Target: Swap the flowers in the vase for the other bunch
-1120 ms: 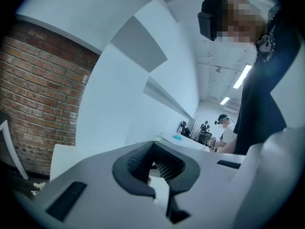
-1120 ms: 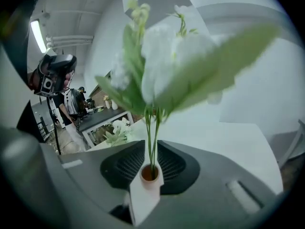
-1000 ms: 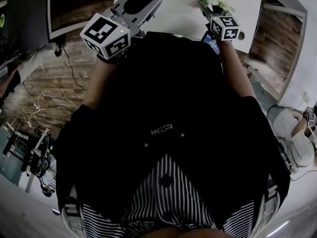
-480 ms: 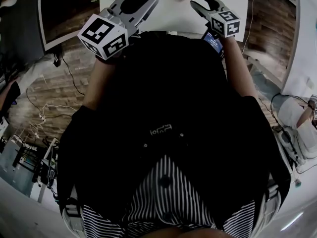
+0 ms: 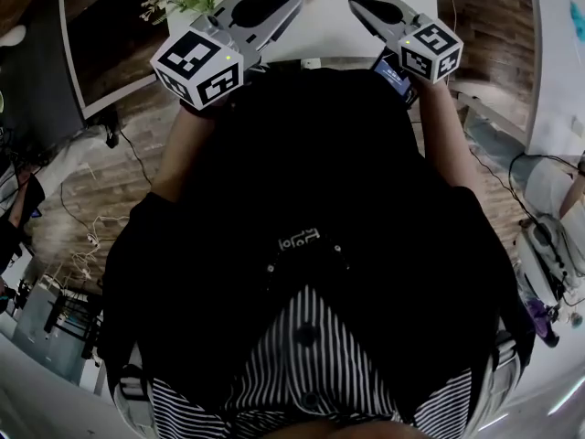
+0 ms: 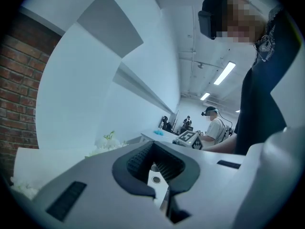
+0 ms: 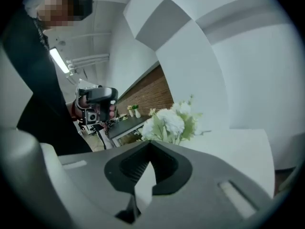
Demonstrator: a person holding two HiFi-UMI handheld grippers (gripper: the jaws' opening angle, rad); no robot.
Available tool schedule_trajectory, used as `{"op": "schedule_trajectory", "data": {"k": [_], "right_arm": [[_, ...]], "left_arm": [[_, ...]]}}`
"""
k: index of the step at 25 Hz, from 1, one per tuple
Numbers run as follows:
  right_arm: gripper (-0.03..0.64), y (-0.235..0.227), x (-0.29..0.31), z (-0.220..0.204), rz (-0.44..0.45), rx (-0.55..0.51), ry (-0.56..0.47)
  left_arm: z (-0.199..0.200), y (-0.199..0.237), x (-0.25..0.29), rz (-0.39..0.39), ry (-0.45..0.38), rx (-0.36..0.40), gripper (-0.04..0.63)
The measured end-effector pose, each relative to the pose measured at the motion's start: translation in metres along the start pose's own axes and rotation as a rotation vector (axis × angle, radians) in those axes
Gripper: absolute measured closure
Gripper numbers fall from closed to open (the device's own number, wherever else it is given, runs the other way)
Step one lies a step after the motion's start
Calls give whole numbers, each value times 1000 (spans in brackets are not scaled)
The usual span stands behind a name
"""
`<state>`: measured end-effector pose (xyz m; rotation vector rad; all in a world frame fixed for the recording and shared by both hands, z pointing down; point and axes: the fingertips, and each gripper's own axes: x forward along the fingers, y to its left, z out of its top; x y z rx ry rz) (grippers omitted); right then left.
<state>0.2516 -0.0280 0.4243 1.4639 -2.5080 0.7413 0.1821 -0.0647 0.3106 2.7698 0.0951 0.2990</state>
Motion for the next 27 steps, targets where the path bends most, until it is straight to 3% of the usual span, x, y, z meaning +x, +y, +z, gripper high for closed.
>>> {"op": "schedule_trajectory", "data": {"k": [3, 9, 27], "right_arm": [[615, 26, -6, 33, 9, -87, -42], [615, 56, -11, 86, 98, -126, -149], [615, 94, 16, 96, 123, -156, -135]], "left_arm": [[4, -5, 2, -5, 0, 8, 589], [7, -6, -4, 12, -13, 13, 589], [6, 2, -45, 48, -44, -1, 589]]}}
